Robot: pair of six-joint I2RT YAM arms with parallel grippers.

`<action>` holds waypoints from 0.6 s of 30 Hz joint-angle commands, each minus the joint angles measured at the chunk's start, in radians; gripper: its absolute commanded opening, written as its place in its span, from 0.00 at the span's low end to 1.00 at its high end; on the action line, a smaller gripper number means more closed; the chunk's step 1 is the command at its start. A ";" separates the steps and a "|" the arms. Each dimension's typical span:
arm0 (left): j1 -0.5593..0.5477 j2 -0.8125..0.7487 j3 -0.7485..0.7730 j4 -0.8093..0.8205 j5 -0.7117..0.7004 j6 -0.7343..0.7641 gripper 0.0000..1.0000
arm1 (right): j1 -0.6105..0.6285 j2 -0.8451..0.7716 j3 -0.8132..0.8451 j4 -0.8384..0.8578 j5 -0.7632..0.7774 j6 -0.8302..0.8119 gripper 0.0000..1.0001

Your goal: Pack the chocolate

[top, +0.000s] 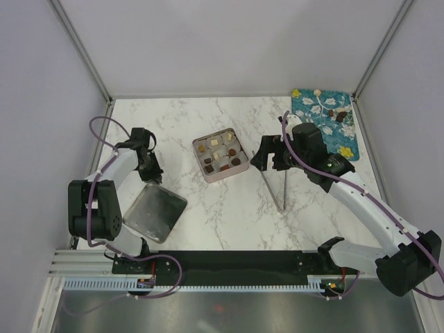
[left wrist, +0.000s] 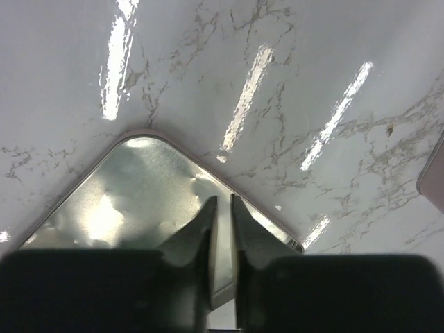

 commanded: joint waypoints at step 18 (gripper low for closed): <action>-0.022 -0.004 -0.067 0.024 -0.105 -0.400 0.52 | 0.007 0.035 -0.028 0.045 -0.058 -0.018 0.96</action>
